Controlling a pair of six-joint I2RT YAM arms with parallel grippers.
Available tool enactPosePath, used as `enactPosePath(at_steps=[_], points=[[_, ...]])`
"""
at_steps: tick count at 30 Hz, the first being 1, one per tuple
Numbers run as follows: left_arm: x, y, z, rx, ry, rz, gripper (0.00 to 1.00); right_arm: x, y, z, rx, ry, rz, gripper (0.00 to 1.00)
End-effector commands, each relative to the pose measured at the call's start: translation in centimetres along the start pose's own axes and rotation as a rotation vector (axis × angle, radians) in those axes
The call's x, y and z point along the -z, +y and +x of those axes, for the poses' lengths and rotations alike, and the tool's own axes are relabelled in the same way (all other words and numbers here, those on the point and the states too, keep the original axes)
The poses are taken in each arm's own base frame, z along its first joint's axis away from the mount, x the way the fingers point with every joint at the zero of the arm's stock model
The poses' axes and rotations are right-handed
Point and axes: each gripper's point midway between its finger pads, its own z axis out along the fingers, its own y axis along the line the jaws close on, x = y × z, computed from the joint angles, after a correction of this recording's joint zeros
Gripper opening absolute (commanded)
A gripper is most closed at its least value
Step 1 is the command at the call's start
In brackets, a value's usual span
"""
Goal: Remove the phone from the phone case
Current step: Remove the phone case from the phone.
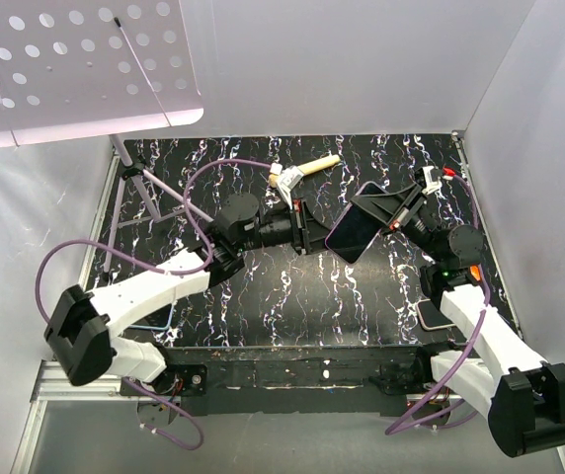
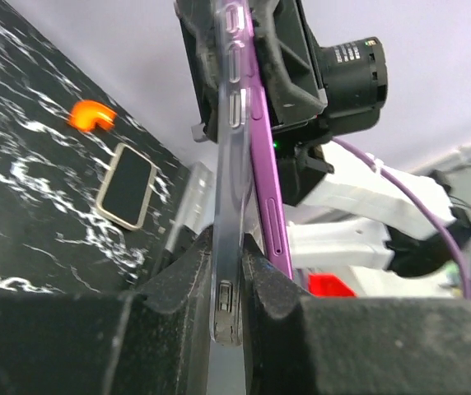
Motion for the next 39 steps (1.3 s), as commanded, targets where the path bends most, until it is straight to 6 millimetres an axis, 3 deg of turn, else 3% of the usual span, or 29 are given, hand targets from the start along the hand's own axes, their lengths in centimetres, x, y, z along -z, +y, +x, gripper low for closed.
enactPosePath(at_steps=[1,5,8,13,18,25,31,33,39], points=[[2.1,11.9,0.0,-0.390,-0.138,-0.673,0.00,0.4,7.6,3.6,-0.170,0.100,-0.227,0.01],[4.3,12.9,-0.7,-0.508,-0.267,-0.775,0.00,1.1,8.6,2.9,-0.290,0.060,-0.330,0.01],[3.5,11.8,-0.5,-0.491,-0.268,-0.698,0.00,1.1,9.2,2.9,-0.292,0.065,-0.348,0.01],[2.5,9.5,0.6,-0.406,-0.154,-0.616,0.00,-0.1,7.2,3.9,-0.152,0.111,-0.182,0.01],[4.9,7.7,1.5,-0.250,-0.023,-0.544,0.57,0.0,4.0,3.6,0.005,0.164,-0.029,0.01],[9.5,4.2,0.5,-0.162,-0.054,-0.339,0.81,0.2,0.5,2.7,0.231,0.231,0.134,0.01],[10.5,-0.2,0.1,-0.151,-0.064,-0.227,0.80,0.3,0.1,2.3,0.269,0.230,0.173,0.01],[10.5,-0.8,0.0,-0.113,-0.052,-0.226,0.76,0.2,0.1,2.3,0.267,0.230,0.173,0.01],[8.3,-5.1,0.4,0.086,0.008,0.061,0.67,0.2,0.2,2.3,0.261,0.227,0.165,0.01]])
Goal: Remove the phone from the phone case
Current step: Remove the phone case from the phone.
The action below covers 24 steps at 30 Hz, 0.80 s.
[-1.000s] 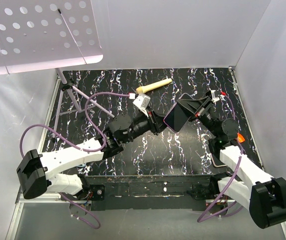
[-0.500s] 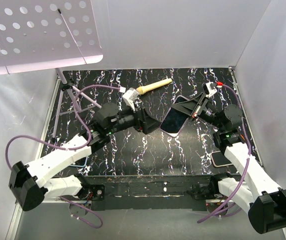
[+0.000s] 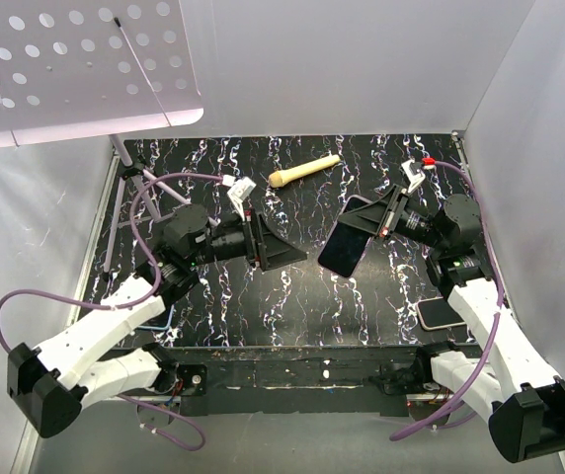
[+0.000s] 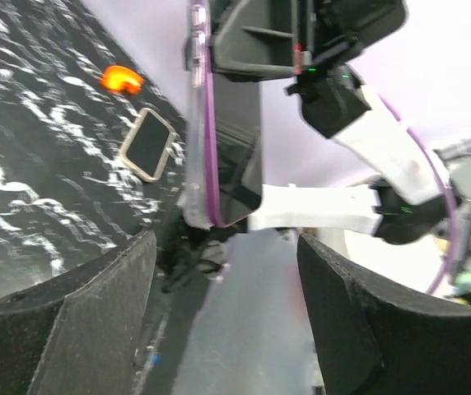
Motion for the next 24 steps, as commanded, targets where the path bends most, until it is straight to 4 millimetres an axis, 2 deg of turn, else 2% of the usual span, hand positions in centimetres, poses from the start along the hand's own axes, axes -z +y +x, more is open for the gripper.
enactPosePath(at_steps=[1,2,6,9,14,19,24], points=[[-0.6,-4.6,0.1,0.161,0.073,0.246,0.67,0.4,3.1,-0.8,0.091,-0.023,-0.066,0.01],[-0.7,-4.6,0.3,0.174,0.080,0.257,0.65,0.4,3.1,-0.8,0.092,-0.026,-0.066,0.01],[-1.3,-4.8,1.7,0.207,0.116,0.257,0.45,0.5,3.2,-0.9,0.086,-0.034,-0.061,0.01],[-1.5,-4.7,2.5,0.233,0.129,0.253,0.41,0.6,3.2,-0.9,0.085,-0.043,-0.057,0.01],[-1.8,-4.5,3.3,0.256,0.136,0.236,0.37,0.7,3.5,-0.9,0.087,-0.051,-0.061,0.01],[-2.0,-3.6,3.8,0.293,0.124,0.213,0.41,0.9,4.0,-0.9,0.081,-0.057,-0.074,0.01],[-2.7,-3.7,3.3,0.306,0.110,0.225,0.43,0.9,4.0,-0.8,0.075,-0.055,-0.085,0.01]])
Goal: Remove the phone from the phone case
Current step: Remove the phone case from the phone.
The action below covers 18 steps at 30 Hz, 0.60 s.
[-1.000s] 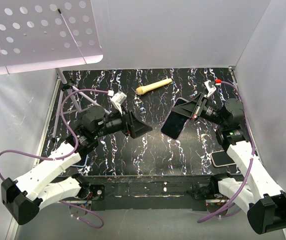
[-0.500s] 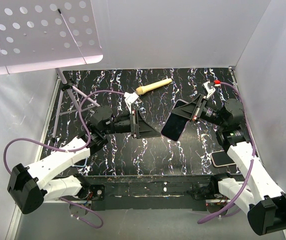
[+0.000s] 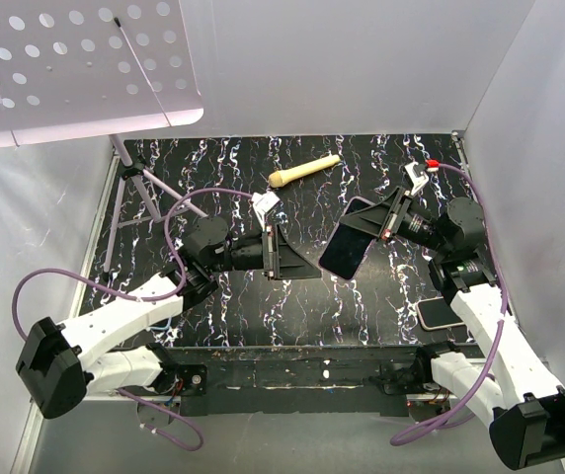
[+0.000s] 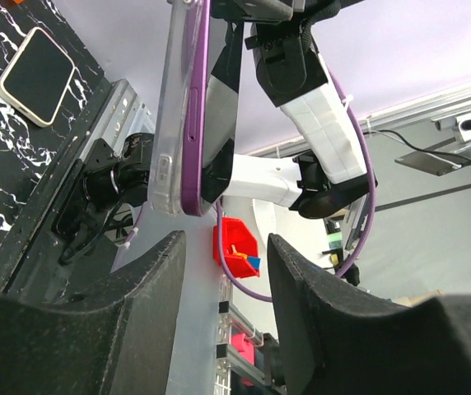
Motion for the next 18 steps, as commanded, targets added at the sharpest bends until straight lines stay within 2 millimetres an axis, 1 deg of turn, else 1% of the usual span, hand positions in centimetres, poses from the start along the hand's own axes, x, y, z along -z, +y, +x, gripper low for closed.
enactPosePath(at_steps=[1,3,8,11,15,17,18], points=[[-0.5,-1.0,-0.8,-0.006,-0.034,0.044,0.43,0.4,3.2,-1.0,0.078,-0.044,-0.088,0.01],[-0.7,-1.3,-1.1,-0.001,-0.045,0.065,0.43,0.4,3.2,-0.9,0.077,-0.040,-0.090,0.01],[-1.1,-0.9,-1.1,0.019,-0.044,0.068,0.43,0.4,3.2,-0.8,0.074,-0.036,-0.094,0.01],[-1.4,-1.2,-1.4,0.028,-0.052,0.089,0.43,0.4,3.0,-0.7,0.071,-0.034,-0.092,0.01],[-1.7,-2.0,-2.4,0.047,-0.090,0.134,0.43,0.3,2.2,-0.4,0.061,-0.027,-0.087,0.01],[-2.1,-2.1,-2.7,0.068,-0.096,0.147,0.42,0.4,1.9,-0.2,0.057,-0.026,-0.086,0.01],[-2.2,-1.8,-3.1,0.087,-0.109,0.137,0.41,0.4,1.7,-0.1,0.053,-0.023,-0.086,0.01]])
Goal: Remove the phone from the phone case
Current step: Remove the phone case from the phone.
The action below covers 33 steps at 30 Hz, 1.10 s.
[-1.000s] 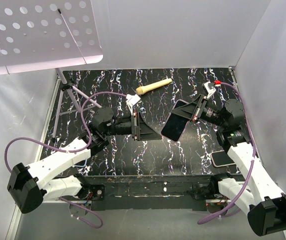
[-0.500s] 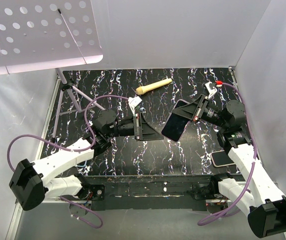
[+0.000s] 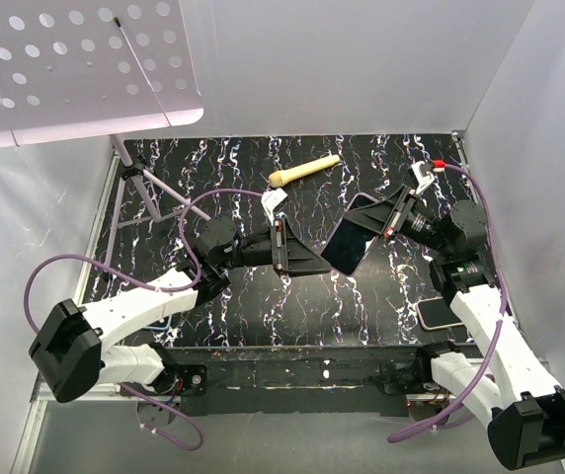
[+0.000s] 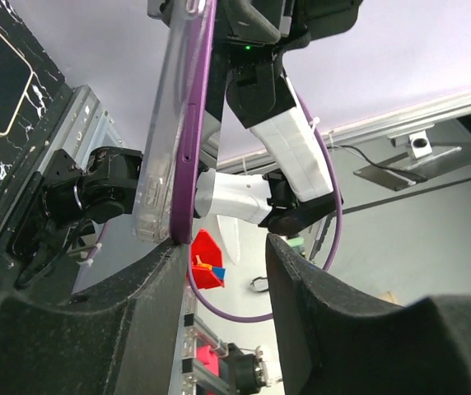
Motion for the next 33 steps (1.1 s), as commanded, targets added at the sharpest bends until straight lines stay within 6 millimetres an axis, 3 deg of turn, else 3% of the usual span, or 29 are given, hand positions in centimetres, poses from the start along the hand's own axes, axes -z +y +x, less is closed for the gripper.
enactPosePath(at_steps=[1,11,17,23,33], points=[[-0.8,-1.0,-2.0,0.034,-0.093,0.044,0.40,0.3,1.6,0.6,0.047,0.011,-0.072,0.01],[-0.2,0.5,-5.8,0.029,-0.351,-0.049,0.41,0.3,1.2,1.4,0.049,0.034,-0.073,0.01],[-1.0,0.7,-5.7,-0.010,-0.318,-0.052,0.42,0.3,1.4,2.0,0.056,0.095,-0.092,0.01],[-0.7,0.5,-6.8,-0.022,-0.384,-0.035,0.40,0.4,1.8,2.4,0.069,0.116,-0.118,0.01],[-0.4,1.5,-7.7,-0.149,-0.416,-0.138,0.28,0.7,2.7,2.6,0.075,0.134,-0.147,0.01]])
